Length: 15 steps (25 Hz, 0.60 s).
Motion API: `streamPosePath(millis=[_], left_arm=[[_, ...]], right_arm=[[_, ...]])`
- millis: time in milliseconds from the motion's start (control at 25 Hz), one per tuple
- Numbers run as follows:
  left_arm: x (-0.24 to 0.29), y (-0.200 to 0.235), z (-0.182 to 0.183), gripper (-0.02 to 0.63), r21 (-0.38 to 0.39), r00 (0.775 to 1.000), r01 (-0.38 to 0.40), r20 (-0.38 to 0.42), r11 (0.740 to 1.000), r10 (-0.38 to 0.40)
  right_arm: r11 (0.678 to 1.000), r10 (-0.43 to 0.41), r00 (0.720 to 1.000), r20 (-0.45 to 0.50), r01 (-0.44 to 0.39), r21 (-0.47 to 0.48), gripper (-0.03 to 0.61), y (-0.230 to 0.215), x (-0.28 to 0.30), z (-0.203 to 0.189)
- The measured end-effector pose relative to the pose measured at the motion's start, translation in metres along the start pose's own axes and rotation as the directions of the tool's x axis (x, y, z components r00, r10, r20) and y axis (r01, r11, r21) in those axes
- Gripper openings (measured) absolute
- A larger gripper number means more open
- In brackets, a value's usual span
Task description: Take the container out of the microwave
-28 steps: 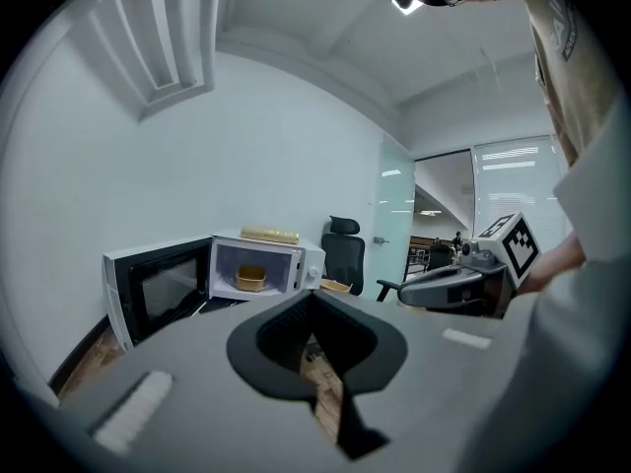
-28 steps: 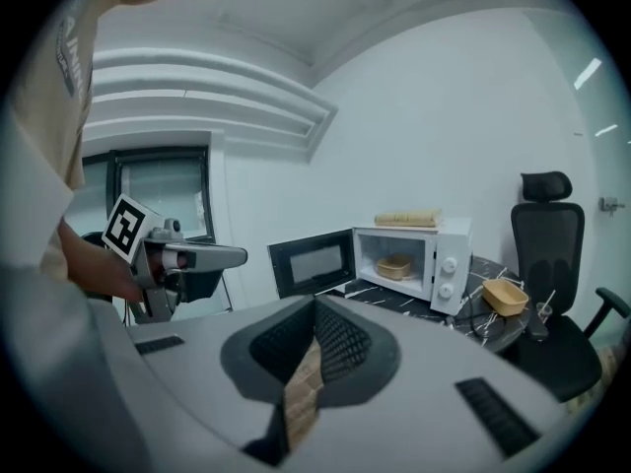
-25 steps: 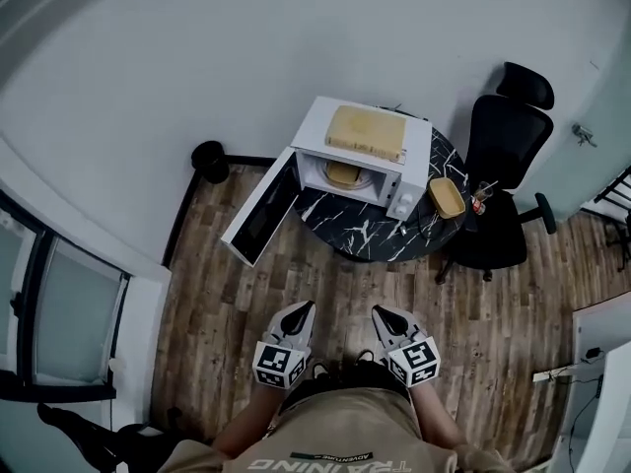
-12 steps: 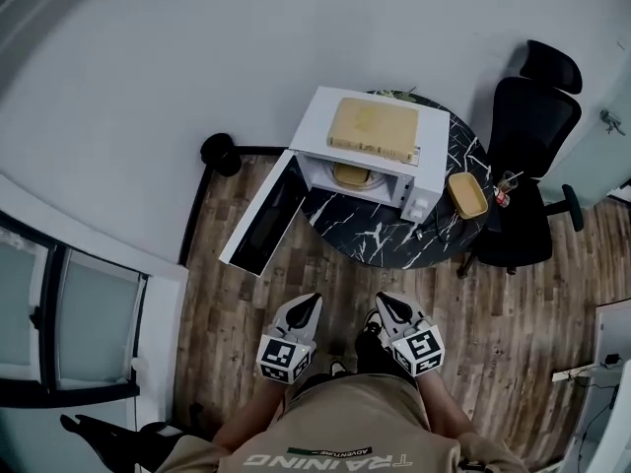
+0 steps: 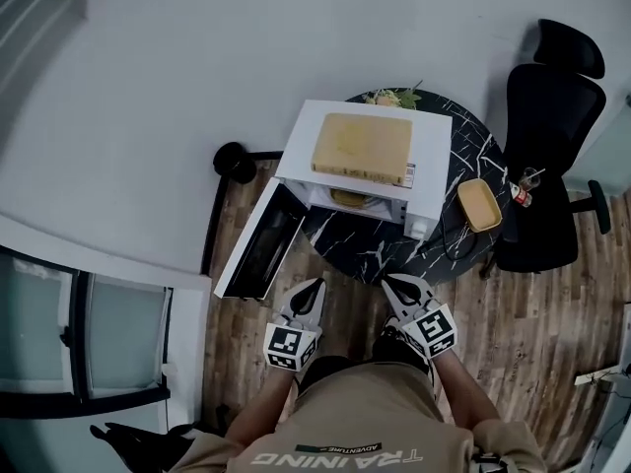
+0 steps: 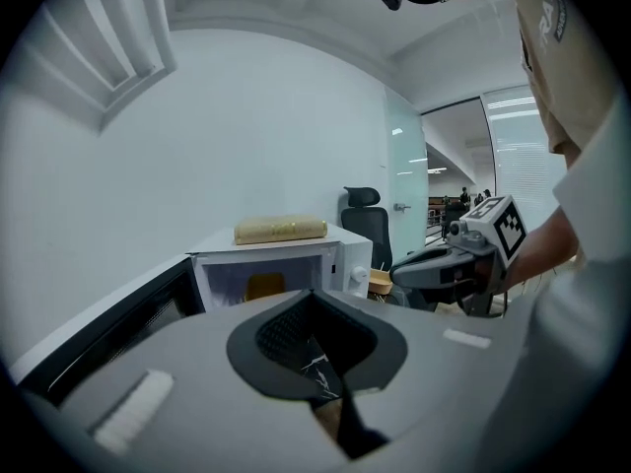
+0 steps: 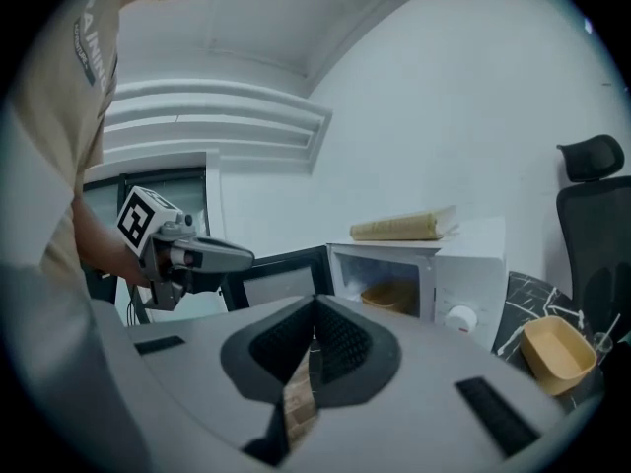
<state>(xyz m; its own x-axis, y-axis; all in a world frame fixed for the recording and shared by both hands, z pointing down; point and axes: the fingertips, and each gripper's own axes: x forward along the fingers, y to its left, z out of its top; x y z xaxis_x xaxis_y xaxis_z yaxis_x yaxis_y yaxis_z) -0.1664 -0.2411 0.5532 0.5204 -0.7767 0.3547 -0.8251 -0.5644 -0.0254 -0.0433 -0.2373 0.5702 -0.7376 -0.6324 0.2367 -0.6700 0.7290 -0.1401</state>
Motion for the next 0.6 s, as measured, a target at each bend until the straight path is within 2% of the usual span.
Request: streamPosePath(millis=[160,360,600], left_arm=[[0.031,0.01,0.007,0.008,0.038,1.0,-0.001,-0.029,0.999,0.002],[0.064,0.02,0.015,0.008,0.097,0.999,0.02,-0.051,0.995,-0.015],[0.1,0.028,0.011,0.008,0.268,0.995,0.065,-0.09,0.961,-0.042]], right_arm=[[1.0,0.012,1.0,0.009,-0.012,0.005,0.008,-0.021,0.008,0.002],[1.0,-0.025,1.0,-0.001,0.025,-0.009,0.008,-0.034,0.019,0.008],[0.996,-0.084,0.993,-0.081,0.084,0.001,0.008,-0.039,0.032,0.0]])
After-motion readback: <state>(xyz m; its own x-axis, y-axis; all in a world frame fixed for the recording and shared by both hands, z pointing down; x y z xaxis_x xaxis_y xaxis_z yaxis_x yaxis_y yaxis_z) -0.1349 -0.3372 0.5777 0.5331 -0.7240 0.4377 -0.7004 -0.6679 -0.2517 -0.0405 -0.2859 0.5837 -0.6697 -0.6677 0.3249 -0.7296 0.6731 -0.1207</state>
